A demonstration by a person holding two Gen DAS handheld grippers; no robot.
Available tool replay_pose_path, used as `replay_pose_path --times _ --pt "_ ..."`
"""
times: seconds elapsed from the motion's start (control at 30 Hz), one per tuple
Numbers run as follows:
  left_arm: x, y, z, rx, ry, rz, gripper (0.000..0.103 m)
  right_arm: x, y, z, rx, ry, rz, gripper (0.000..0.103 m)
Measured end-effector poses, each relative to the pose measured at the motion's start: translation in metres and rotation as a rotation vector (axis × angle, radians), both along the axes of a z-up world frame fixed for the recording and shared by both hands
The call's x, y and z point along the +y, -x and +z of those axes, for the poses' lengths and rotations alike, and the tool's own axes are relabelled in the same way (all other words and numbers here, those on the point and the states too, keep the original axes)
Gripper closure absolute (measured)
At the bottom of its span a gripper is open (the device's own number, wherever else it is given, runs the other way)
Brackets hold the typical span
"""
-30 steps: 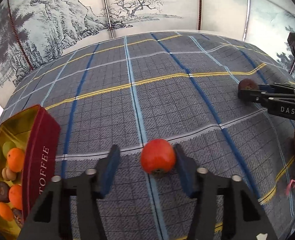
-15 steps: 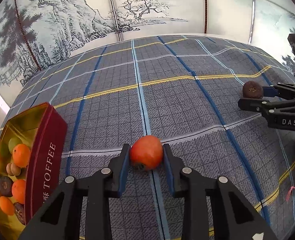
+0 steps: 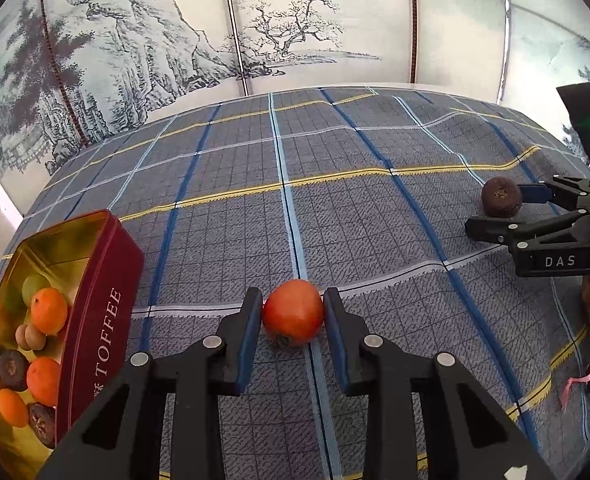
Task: Organize fruits
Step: 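Carry the red tomato in the left tool into the tin and open it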
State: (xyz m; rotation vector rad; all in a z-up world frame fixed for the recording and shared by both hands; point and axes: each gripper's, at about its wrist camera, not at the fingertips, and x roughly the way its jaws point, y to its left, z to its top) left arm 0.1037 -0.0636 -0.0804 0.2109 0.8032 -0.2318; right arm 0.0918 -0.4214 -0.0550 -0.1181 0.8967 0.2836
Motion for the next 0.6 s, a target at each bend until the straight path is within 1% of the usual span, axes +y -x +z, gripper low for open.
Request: replay_pose_path --times 0.03,0.1,0.13,0.17,0.23,0.3,0.37,0.43,0.47,0.5,0.53,0.57,0.6 --pt "0.0 0.0 0.0 -0.001 0.002 0.002 0.075 0.024 -0.004 -0.009 0.002 0.001 -0.005 0.016" --pt "0.001 0.0 0.001 -0.004 0.005 0.002 0.075 0.018 -0.005 -0.012 0.005 0.003 -0.013 0.013" --pt "0.001 0.0 0.001 -0.006 0.007 0.003 0.075 0.002 -0.002 -0.01 0.006 0.004 -0.015 0.013" --pt "0.002 0.0 0.002 -0.007 0.008 0.003 0.075 0.005 -0.003 -0.009 0.007 0.005 -0.017 0.012" --pt "0.003 0.001 0.002 -0.009 0.012 0.005 0.075 0.077 -0.02 -0.012 0.007 0.005 -0.015 0.012" --pt "0.004 0.001 0.003 -0.012 0.015 0.005 0.075 0.085 -0.02 -0.014 0.007 0.003 -0.013 0.012" --pt "0.004 0.001 0.003 -0.012 0.016 0.006 0.075 0.134 -0.033 -0.017 0.006 0.004 -0.014 0.013" --pt "0.005 0.001 0.004 -0.014 0.019 0.009 0.075 0.159 -0.039 -0.019 0.002 0.004 -0.02 0.017" --pt "0.005 0.001 0.005 -0.016 0.021 0.01 0.075 0.17 -0.043 -0.019 -0.002 0.0 -0.03 0.023" --pt "0.006 0.001 0.005 -0.017 0.022 0.011 0.075 0.185 -0.048 -0.02 -0.008 -0.005 -0.045 0.032" --pt "0.006 0.001 0.005 -0.018 0.025 0.011 0.075 0.212 -0.054 -0.022 -0.011 -0.01 -0.06 0.036" --pt "0.006 0.002 0.006 -0.019 0.026 0.012 0.075 0.217 -0.055 -0.021 -0.014 -0.019 -0.075 0.043" --pt "0.007 0.003 0.006 -0.019 0.027 0.011 0.075 0.213 -0.055 -0.021 -0.015 -0.03 -0.082 0.046"
